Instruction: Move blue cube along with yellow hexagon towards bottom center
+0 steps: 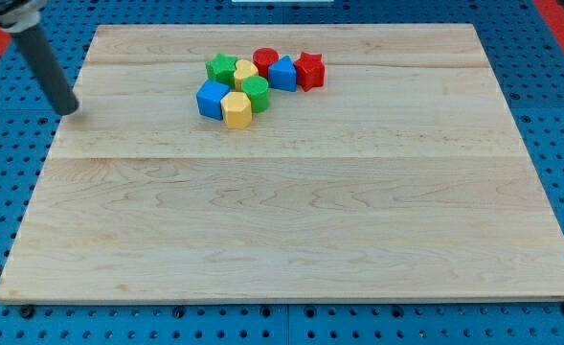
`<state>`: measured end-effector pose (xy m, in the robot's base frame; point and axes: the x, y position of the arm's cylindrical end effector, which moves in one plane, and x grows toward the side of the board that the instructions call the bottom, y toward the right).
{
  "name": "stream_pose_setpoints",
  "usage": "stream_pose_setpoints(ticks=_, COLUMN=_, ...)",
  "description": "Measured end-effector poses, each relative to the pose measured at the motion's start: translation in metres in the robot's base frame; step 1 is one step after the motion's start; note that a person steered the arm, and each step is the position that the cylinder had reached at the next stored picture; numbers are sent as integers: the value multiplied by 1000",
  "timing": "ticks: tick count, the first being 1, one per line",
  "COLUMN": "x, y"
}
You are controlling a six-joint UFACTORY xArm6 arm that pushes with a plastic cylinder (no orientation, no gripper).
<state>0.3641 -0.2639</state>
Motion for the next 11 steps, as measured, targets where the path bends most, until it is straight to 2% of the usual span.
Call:
stream_pose_setpoints(ticks=3, x=-34, y=121)
stream_pose_setpoints(ticks=4, x=-20, y=181)
stream_pose_setpoints(ticks=5, x=-12, y=202)
stream_pose_setpoints(ticks=7, x=-12, y=202)
stream_pose_setpoints(ticks=8, x=8, y=223)
stream_pose_setpoints(ticks=9, x=39, y=280)
stream_pose_setpoints(ticks=10, x=48, y=325)
stream_pose_setpoints(ticks=11, x=47, y=325)
